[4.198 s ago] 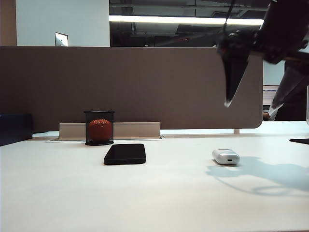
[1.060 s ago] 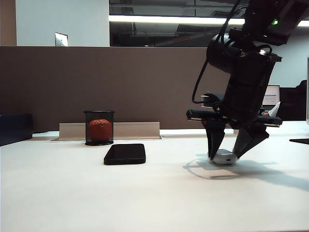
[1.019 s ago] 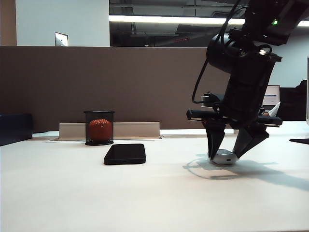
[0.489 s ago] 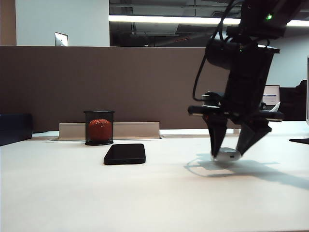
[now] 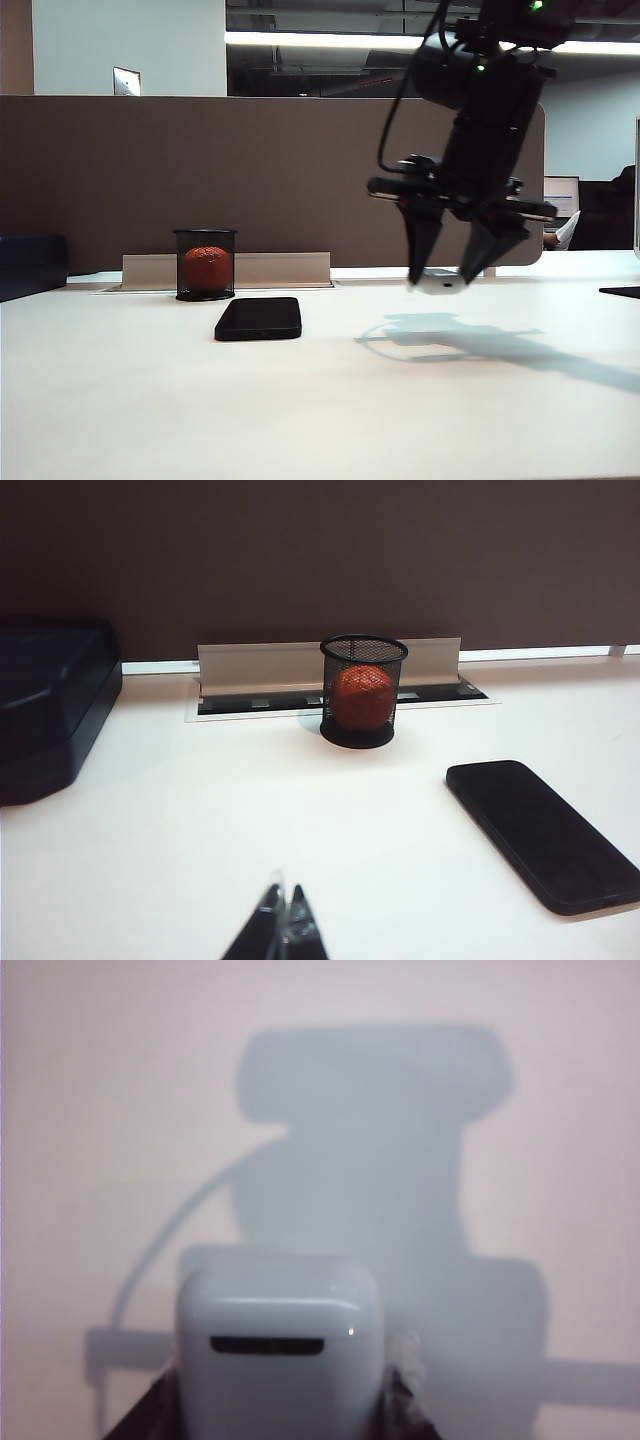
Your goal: Find the wireless headphone case on the desktop and place it on the left side of the phone.
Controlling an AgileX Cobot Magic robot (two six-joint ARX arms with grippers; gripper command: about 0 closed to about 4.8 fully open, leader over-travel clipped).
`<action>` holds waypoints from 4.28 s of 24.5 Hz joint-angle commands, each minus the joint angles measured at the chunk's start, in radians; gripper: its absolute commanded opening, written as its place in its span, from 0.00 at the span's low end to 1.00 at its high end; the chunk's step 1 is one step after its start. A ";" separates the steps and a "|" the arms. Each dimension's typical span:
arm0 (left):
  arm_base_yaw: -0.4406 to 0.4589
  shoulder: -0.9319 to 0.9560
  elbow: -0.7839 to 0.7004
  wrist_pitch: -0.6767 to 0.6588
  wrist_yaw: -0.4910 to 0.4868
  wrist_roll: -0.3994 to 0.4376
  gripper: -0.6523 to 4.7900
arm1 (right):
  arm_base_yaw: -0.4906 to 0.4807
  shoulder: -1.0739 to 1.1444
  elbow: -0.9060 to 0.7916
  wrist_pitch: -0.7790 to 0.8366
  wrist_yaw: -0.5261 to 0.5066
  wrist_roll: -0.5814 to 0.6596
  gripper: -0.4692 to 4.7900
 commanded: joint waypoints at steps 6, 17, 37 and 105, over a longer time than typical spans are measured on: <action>0.002 0.001 0.002 0.013 0.003 -0.003 0.11 | 0.077 -0.007 0.088 -0.007 0.000 0.016 0.40; 0.002 0.001 0.002 0.013 0.003 -0.003 0.11 | 0.200 -0.007 0.162 0.059 -0.003 0.061 0.36; 0.002 0.001 0.004 -0.116 0.295 -0.003 0.11 | 0.274 0.033 0.163 0.344 -0.061 0.148 0.30; 0.002 0.001 0.005 -0.122 0.295 -0.003 0.11 | 0.312 0.563 0.598 0.248 -0.134 0.154 0.48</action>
